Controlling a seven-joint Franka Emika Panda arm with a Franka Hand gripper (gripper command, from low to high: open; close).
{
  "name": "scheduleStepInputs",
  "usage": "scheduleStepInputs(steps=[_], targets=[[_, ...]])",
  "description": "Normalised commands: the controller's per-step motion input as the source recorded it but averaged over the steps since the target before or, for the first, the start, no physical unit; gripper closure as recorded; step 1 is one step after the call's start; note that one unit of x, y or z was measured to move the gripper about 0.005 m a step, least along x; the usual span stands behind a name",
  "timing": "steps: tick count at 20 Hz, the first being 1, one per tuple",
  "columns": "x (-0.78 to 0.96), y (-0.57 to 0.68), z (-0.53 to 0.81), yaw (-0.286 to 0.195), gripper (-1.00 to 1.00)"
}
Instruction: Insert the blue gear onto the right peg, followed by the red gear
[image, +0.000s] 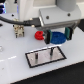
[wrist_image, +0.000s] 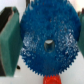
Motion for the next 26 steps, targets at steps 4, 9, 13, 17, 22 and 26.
scheduleStepInputs(steps=[4,9,13,17,22,26], targets=[[0.48,-0.04,-0.11,0.000,1.00],[0.17,-0.05,-0.12,0.000,1.00],[0.00,-0.09,-0.02,0.000,1.00],[0.00,-0.01,0.20,0.000,1.00],[0.03,0.00,0.38,0.000,1.00],[0.04,0.03,0.17,0.000,1.00]])
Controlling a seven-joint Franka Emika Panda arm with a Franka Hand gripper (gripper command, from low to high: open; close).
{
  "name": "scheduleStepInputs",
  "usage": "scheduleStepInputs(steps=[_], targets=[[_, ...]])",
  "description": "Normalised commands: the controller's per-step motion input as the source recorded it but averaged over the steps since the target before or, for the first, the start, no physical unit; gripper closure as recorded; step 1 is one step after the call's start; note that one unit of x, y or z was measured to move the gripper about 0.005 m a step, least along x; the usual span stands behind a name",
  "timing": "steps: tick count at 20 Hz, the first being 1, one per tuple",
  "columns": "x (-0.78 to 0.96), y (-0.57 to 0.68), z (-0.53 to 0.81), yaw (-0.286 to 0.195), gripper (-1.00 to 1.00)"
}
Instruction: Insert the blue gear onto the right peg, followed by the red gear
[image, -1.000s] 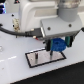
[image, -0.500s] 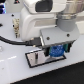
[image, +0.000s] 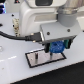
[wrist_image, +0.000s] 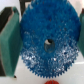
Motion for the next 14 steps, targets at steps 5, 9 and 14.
scheduleStepInputs(steps=[5,9,14], targets=[[0.12,-0.06,-0.01,0.000,1.00],[0.09,-0.12,-0.14,0.000,1.00],[0.08,-0.09,-0.06,0.000,1.00]])
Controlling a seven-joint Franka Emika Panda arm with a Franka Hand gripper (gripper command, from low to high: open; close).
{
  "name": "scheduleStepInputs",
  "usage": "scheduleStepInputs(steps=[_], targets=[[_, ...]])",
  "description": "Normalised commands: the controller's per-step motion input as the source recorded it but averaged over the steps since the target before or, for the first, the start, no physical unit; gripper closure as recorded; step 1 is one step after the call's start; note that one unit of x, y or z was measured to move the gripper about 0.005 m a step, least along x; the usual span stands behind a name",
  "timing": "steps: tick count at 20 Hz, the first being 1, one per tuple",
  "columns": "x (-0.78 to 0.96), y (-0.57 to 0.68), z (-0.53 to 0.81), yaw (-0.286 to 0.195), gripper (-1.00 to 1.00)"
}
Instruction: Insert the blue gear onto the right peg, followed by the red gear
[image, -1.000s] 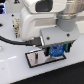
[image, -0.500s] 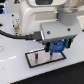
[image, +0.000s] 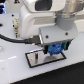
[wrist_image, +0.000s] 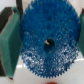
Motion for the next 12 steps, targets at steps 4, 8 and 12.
scheduleStepInputs(steps=[4,8,12], targets=[[0.02,-0.06,-0.01,0.000,1.00],[0.02,-0.01,0.20,0.000,1.00],[0.01,-0.03,0.15,0.000,1.00]])
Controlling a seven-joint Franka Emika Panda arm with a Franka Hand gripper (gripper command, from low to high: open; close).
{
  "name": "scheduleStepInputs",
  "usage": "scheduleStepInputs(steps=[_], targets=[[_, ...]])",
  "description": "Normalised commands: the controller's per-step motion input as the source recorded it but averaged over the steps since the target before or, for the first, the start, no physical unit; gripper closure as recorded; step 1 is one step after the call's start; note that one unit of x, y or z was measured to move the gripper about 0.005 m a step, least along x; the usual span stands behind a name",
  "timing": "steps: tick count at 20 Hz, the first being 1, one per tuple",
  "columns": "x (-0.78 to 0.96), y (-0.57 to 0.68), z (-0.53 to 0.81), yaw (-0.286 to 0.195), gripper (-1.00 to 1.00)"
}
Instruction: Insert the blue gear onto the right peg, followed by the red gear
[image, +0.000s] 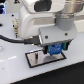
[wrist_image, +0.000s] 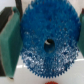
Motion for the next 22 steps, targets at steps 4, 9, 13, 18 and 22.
scheduleStepInputs(steps=[4,9,13,18,22], targets=[[0.08,-0.04,0.07,0.000,1.00],[0.10,-0.04,-0.07,0.000,1.00],[0.07,-0.06,-0.09,0.000,1.00],[0.02,-0.01,0.01,0.000,1.00],[0.05,0.00,-0.01,0.000,1.00]])
